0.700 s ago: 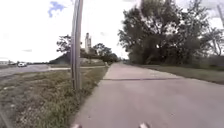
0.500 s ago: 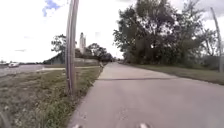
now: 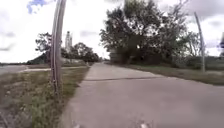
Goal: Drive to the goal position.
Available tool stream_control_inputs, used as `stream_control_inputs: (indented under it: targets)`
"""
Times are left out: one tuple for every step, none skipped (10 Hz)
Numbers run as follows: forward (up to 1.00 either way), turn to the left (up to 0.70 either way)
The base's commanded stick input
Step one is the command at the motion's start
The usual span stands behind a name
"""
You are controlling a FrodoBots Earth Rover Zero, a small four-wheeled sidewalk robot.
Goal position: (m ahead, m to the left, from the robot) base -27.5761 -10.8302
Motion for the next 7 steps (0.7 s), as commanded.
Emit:
stream_control_inputs:
  targets:
    - [0.0, -0.41]
    - [0.0, -0.12]
    - [0.0, 0.0]
    - [0.0, 0.0]
    - [0.0, 0.0]
    - [0.0, 0.0]
    - [0.0, 0.0]
